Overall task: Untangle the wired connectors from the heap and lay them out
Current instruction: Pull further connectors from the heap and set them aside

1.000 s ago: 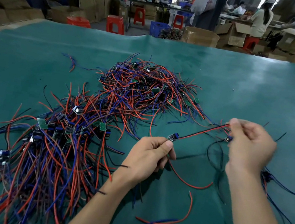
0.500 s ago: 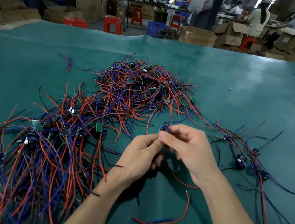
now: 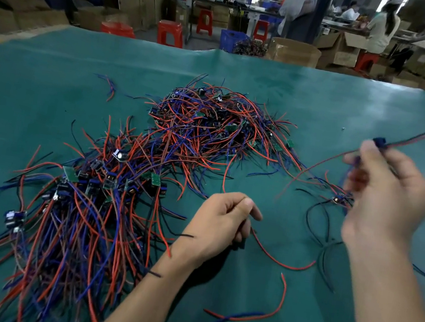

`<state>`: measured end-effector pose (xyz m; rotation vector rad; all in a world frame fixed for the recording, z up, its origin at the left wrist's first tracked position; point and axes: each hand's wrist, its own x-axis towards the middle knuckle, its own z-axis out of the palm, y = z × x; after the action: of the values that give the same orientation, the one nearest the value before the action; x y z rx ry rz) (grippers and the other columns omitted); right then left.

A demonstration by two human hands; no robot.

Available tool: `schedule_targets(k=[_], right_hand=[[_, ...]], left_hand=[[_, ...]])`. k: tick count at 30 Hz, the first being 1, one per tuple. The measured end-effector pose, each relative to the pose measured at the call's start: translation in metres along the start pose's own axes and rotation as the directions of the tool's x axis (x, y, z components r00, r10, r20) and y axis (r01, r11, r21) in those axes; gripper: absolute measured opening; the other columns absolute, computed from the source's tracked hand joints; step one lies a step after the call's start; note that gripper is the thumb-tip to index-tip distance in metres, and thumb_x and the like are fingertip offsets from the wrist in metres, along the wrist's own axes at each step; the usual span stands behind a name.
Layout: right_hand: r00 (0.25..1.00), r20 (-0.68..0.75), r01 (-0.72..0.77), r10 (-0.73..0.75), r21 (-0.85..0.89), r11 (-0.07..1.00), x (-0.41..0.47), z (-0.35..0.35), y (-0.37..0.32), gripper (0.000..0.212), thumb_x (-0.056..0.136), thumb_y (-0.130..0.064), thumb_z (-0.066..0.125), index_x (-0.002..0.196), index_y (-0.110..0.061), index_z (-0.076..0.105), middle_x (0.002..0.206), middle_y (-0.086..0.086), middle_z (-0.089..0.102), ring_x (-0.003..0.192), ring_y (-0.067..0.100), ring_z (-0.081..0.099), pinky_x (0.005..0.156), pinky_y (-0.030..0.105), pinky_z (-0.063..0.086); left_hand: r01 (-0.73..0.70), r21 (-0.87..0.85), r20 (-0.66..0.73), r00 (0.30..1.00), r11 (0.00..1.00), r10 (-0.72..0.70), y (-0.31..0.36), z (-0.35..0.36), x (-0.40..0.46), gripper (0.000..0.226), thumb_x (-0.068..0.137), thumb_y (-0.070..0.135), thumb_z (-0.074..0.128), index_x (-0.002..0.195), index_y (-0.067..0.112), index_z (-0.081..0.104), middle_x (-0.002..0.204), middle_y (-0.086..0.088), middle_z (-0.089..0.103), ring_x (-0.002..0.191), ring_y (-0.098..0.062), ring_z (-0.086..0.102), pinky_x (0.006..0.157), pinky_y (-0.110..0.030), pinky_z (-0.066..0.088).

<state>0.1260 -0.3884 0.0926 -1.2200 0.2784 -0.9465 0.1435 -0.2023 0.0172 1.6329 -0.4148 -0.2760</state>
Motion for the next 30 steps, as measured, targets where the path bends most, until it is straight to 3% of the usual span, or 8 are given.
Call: schedule_targets(k=[3, 6, 11, 14, 17, 21, 26, 30], right_hand=[[0.963, 0.266, -0.032, 0.042, -0.041, 0.999, -0.023, 0.031, -0.020, 0.010, 0.089, -0.009, 0.073, 0.080, -0.016, 0.072, 0.062, 0.004, 0.072, 0.046, 0.011, 0.055, 0.044, 0.020, 0.041], [0.819, 0.557, -0.038, 0.137, -0.185, 0.982, -0.053, 0.076, -0.021, 0.012, 0.091, -0.011, 0.072, 0.079, -0.012, 0.074, 0.064, 0.007, 0.074, 0.046, 0.010, 0.057, 0.042, 0.019, 0.044], [0.528, 0.798, 0.402, 0.291, -0.536, 0.742, -0.058, 0.134, 0.000, 0.042, 0.097, -0.042, 0.062, 0.077, -0.007, 0.073, 0.063, -0.001, 0.074, 0.050, 0.016, 0.068, 0.051, 0.026, 0.053], [0.622, 0.726, 0.575, 0.293, -0.677, 0.459, -0.029, 0.140, 0.028, 0.028, 0.091, -0.043, 0.065, 0.076, -0.021, 0.071, 0.089, 0.009, 0.077, 0.090, 0.031, 0.072, 0.084, 0.037, 0.058], [0.720, 0.572, 0.530, 0.392, -0.819, 0.222, -0.008, 0.128, 0.060, 0.028, 0.086, -0.046, 0.070, 0.100, -0.022, 0.068, 0.118, 0.013, 0.068, 0.111, 0.037, 0.064, 0.095, 0.044, 0.054], [0.747, 0.546, 0.398, 0.379, -0.824, 0.403, 0.005, 0.107, 0.089, 0.015, 0.083, -0.015, 0.070, 0.085, -0.026, 0.059, 0.099, 0.005, 0.073, 0.098, 0.029, 0.068, 0.085, 0.036, 0.054], [0.870, 0.355, -0.022, 0.341, -0.664, 0.748, 0.021, 0.076, 0.080, 0.016, 0.078, -0.001, 0.064, 0.080, -0.016, 0.065, 0.051, 0.002, 0.065, 0.039, 0.011, 0.056, 0.041, 0.022, 0.039], [0.858, 0.370, -0.179, 0.357, -0.435, 0.882, 0.012, 0.037, 0.045, 0.015, 0.080, 0.002, 0.064, 0.079, -0.014, 0.063, 0.050, 0.005, 0.059, 0.039, 0.014, 0.046, 0.039, 0.020, 0.029]], left_hand=[[0.002, -0.009, -0.010, 1.000, 1.000, -0.002, 0.000, 0.000, 0.000, 0.032, 0.106, 0.015, 0.043, 0.087, 0.007, 0.067, 0.055, 0.001, 0.055, 0.043, -0.005, 0.045, 0.043, -0.014, 0.037], [0.000, -0.012, -0.017, 1.000, 1.000, 0.000, -0.001, 0.000, -0.001, 0.040, 0.104, 0.012, 0.045, 0.073, 0.020, 0.068, 0.053, 0.003, 0.057, 0.043, -0.003, 0.046, 0.044, -0.012, 0.036], [0.019, -0.002, -0.041, 0.999, 1.000, -0.019, -0.001, 0.000, 0.000, 0.044, 0.102, 0.010, 0.046, 0.062, 0.024, 0.059, 0.053, 0.005, 0.058, 0.043, -0.004, 0.049, 0.043, -0.013, 0.036], [0.015, -0.009, -0.036, 0.999, 1.000, -0.015, 0.001, 0.000, 0.000, 0.035, 0.103, 0.013, 0.047, 0.073, 0.022, 0.063, 0.056, 0.002, 0.059, 0.045, -0.006, 0.049, 0.044, -0.014, 0.037], [0.018, -0.015, -0.039, 0.999, 1.000, -0.019, 0.002, -0.001, 0.000, 0.026, 0.103, 0.015, 0.048, 0.088, 0.012, 0.068, 0.056, 0.002, 0.059, 0.046, -0.009, 0.050, 0.045, -0.016, 0.038], [0.029, -0.031, -0.048, 0.998, 0.999, -0.031, 0.001, -0.001, 0.001, 0.024, 0.103, 0.013, 0.047, 0.093, 0.003, 0.067, 0.058, -0.002, 0.059, 0.046, -0.011, 0.049, 0.043, -0.016, 0.039], [0.054, -0.055, -0.122, 0.991, 0.997, -0.061, -0.001, 0.000, 0.003, 0.020, 0.101, 0.013, 0.049, 0.093, 0.005, 0.066, 0.060, 0.000, 0.061, 0.047, -0.010, 0.051, 0.042, -0.019, 0.040], [0.049, -0.119, -0.187, 0.980, 0.992, -0.071, -0.002, -0.001, 0.004, 0.021, 0.103, 0.012, 0.044, 0.093, 0.007, 0.062, 0.070, -0.007, 0.065, 0.052, -0.015, 0.052, 0.042, -0.024, 0.041]])
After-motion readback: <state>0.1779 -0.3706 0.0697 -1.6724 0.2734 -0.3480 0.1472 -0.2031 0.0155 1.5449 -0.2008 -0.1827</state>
